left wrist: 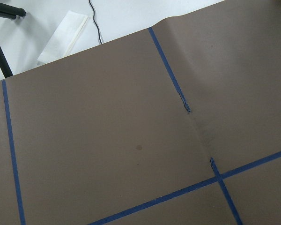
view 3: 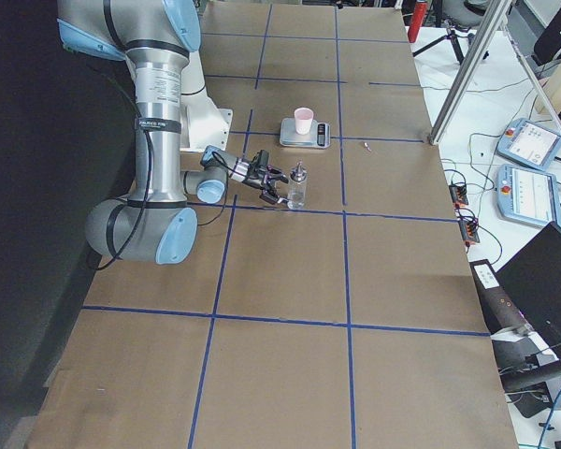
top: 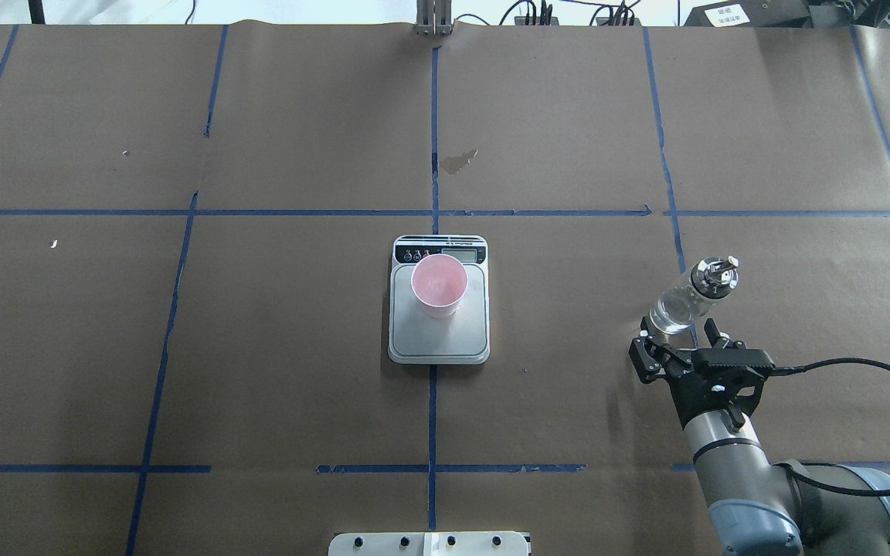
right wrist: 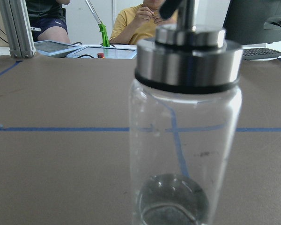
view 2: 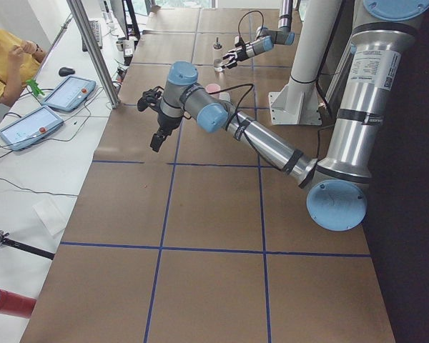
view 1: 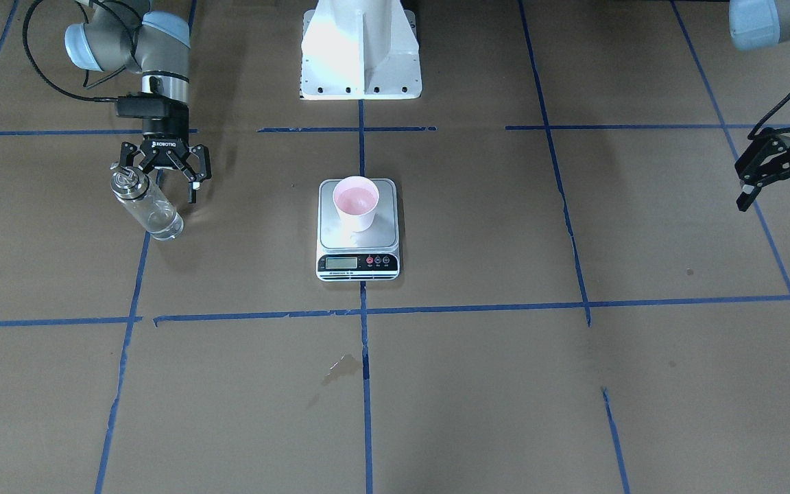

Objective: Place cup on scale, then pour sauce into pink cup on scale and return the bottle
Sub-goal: 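Lower the bottle onto the table with the right gripper, then open the right gripper and withdraw it from the bottle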

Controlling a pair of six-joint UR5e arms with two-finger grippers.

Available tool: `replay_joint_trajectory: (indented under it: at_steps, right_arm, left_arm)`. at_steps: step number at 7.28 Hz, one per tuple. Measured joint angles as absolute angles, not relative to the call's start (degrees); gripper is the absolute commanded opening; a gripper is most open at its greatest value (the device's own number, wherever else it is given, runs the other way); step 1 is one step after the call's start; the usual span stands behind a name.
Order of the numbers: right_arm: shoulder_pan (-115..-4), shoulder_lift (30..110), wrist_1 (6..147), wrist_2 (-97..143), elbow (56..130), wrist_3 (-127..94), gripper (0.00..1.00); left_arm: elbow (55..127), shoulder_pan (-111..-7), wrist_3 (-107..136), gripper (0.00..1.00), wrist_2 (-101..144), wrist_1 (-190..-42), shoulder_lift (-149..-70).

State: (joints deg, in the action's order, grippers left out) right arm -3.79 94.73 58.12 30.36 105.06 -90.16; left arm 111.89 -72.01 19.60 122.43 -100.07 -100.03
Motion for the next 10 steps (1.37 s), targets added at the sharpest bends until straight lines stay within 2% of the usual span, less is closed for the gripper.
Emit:
replay_joint_trajectory:
  at_steps: [3, 6, 8, 10]
  right_arm:
    - [-0.40, 104.38, 56.06, 31.30, 111.02, -90.66, 1.00]
    - [-0.20, 115.85, 39.37, 36.74, 110.69, -87.56, 1.00]
    - [-1.47, 117.35, 30.25, 38.10, 106.21, -84.47, 1.00]
    - [-11.12, 116.06, 21.86, 48.06, 102.87, -75.67, 1.00]
  left_arm:
    - [111.98, -72.54, 19.60, 1.00, 122.67, -100.09, -99.99]
    - [112.23, -73.37, 19.60, 1.00, 123.37, -99.90, -99.93]
    - [112.29, -73.58, 19.60, 1.00, 123.47, -99.85, -99.98]
    - [112.09, -73.64, 19.60, 1.00, 123.75, -99.84, -100.07]
